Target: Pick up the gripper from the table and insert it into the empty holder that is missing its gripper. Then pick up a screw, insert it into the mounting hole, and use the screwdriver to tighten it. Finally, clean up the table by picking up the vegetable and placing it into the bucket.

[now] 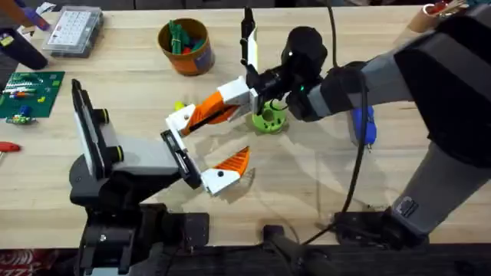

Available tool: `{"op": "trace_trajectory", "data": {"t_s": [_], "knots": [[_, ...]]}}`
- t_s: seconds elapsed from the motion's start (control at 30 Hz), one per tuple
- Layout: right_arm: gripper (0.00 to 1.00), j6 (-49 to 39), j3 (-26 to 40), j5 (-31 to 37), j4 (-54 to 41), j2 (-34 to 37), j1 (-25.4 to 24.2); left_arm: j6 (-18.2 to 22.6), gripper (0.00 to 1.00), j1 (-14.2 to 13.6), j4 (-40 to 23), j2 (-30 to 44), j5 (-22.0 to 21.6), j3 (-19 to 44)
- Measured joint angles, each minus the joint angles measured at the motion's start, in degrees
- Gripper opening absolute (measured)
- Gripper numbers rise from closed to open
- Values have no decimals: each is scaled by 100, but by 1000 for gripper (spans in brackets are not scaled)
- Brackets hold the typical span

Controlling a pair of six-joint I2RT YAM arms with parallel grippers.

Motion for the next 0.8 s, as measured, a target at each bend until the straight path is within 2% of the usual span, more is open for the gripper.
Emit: {"op": "trace_trajectory", "data": {"t_s": [0.8], "knots": [[19, -5, 26, 68, -11, 5, 48, 0, 988, 26, 4, 0, -49, 0]]}}
